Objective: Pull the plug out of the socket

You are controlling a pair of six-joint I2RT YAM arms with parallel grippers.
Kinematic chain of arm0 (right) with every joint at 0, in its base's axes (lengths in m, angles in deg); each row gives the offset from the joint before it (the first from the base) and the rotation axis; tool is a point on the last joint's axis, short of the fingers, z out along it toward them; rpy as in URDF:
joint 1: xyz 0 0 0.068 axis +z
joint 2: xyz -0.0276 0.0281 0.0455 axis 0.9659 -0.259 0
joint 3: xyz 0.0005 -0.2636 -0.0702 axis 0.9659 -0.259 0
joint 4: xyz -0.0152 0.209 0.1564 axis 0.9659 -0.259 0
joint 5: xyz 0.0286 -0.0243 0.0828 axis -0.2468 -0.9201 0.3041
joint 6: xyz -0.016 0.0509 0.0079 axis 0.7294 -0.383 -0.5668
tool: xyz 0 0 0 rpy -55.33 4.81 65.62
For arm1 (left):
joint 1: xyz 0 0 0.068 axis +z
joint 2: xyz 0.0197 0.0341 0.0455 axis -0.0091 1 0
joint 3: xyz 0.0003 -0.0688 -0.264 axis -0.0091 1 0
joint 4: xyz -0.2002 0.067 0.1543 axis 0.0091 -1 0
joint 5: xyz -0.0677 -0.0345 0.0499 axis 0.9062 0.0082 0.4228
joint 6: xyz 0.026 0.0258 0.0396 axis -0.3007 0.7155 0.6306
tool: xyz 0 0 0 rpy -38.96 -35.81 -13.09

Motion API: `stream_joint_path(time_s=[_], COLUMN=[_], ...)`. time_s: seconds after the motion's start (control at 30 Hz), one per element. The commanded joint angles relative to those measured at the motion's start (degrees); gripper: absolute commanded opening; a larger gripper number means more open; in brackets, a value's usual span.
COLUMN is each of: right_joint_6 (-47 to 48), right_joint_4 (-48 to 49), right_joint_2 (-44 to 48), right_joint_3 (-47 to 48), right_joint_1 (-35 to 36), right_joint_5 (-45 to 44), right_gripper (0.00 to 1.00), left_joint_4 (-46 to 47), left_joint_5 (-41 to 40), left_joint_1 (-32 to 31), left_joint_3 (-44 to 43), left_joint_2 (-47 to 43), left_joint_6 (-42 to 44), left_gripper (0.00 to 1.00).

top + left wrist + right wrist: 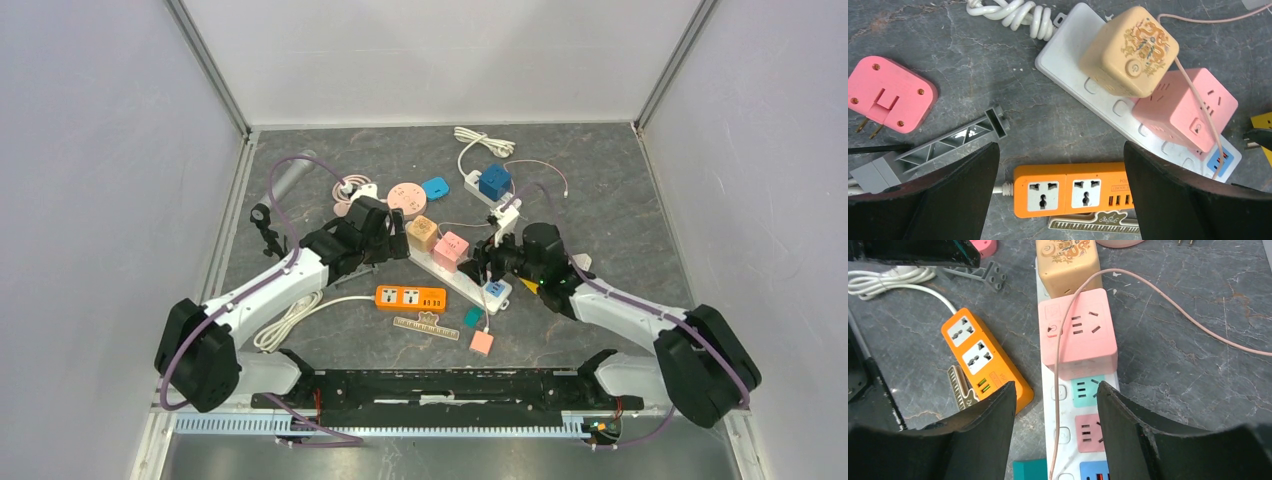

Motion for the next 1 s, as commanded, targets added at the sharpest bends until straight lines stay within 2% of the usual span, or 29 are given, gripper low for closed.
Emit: stream_joint_path(time_s=[0.0, 0.2, 0.33, 0.43, 0.5, 0.57, 0.67, 0.8, 0.97], right_joint_6=[5.7, 6.7, 6.6, 2.8, 1.0, 1.2, 3.4, 6.5, 5.6], right_joint_4=[-3.6, -10.4, -15.3, -19.3, -20.8, -20.8, -17.6, -11.2, -2.0], right_joint_2=[-3.3, -5.1, -6.8, -7.9, -8.5, -8.5, -7.0, -4.4, -4.2], right_joint_3=[5.2, 7.3, 9.8, 11.9, 13.5, 14.5, 14.9, 15.0, 14.5], right_joint_1=[2.1, 2.6, 2.6, 2.6, 2.5, 2.5, 2.6, 2.5, 2.6], right_joint_5=[-6.2, -19.9, -30.4, -39.7, -42.1, -40.1, -32.4, -16.7, -0.7], right_gripper=[0.62, 0.48, 0.48, 0.48, 0.49, 0.51, 0.56, 0.62, 0.63], left_joint_4=[2.3, 2.3, 2.3, 2.2, 2.1, 2.0, 1.9, 1.9, 1.8], left_joint_5=[0.1, 1.7, 2.6, 3.4, 4.0, 4.7, 4.6, 4.0, 4.4], left_joint_1=[1.1, 1.9, 2.1, 2.2, 2.2, 2.2, 2.4, 3.1, 4.3], left_joint_3=[-1.8, -1.7, -2.2, -3.0, -3.7, -4.7, -5.8, -6.7, -7.2], left_joint_2=[0.9, 2.1, 3.2, 3.9, 4.7, 5.4, 5.9, 6.1, 6.0], left_joint_6=[-2.1, -2.8, -3.0, -3.0, -3.2, -3.5, -3.5, -3.5, -3.6], left_gripper=[1.0, 1.0, 1.0, 1.0, 1.0, 1.0, 1.0, 1.0, 1.0])
